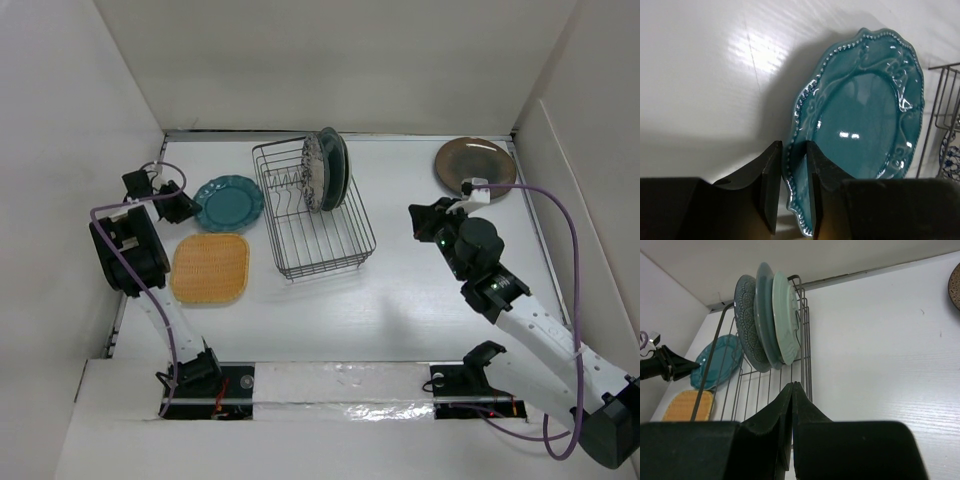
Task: Load the plates into the dish rack
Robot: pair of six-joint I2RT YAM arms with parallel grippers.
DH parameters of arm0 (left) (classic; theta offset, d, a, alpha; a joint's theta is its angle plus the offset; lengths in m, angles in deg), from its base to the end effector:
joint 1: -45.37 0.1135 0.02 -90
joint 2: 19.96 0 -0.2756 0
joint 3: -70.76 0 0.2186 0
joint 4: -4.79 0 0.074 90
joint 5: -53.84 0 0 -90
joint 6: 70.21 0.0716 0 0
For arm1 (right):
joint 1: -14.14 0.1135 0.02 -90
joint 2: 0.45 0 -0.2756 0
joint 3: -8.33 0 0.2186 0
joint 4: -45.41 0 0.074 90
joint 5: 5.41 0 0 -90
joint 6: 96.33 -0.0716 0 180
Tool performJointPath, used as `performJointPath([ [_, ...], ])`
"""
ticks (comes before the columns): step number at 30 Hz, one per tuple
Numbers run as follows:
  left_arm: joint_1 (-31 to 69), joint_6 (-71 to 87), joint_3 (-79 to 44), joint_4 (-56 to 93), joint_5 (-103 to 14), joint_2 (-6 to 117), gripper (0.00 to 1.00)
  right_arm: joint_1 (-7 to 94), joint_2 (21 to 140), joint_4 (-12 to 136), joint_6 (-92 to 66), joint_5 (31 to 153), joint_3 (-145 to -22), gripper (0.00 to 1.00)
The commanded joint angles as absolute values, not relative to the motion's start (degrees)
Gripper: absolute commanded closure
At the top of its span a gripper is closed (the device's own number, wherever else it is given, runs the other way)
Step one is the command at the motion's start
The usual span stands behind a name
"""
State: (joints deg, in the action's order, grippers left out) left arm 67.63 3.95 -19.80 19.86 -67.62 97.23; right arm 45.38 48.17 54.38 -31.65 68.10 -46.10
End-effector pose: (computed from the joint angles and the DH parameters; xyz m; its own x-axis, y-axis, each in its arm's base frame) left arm 0.4234 0.1329 0.1708 -0.6025 -0.4982 -0.6235 -0.1320 0.8327 -0.5378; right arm 0.1796 0.0852 0.3346 -0.1516 0.3876 -0.9093 -0.2103 0.8862 0.4129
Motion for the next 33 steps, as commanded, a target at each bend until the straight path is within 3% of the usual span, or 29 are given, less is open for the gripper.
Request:
performJointPath([
  [1,68.22,0.38,-15.58,15.64,-68.23,89.13,1.0,45.08,47.45,52.03,-32.0,69.38,-46.18,0.95],
  [24,69.1,-19.58,-2.48,-8.44,-66.84,64.52,1.0,51.3,49.82,52.99,-29.8,63.59,-48.2,0.94],
  [33,69.1,-21.26,-1.24,-7.85,-61.38,54.67,1.0,51.84,53.16,53.17,-28.74,68.24,-49.78,0.88],
])
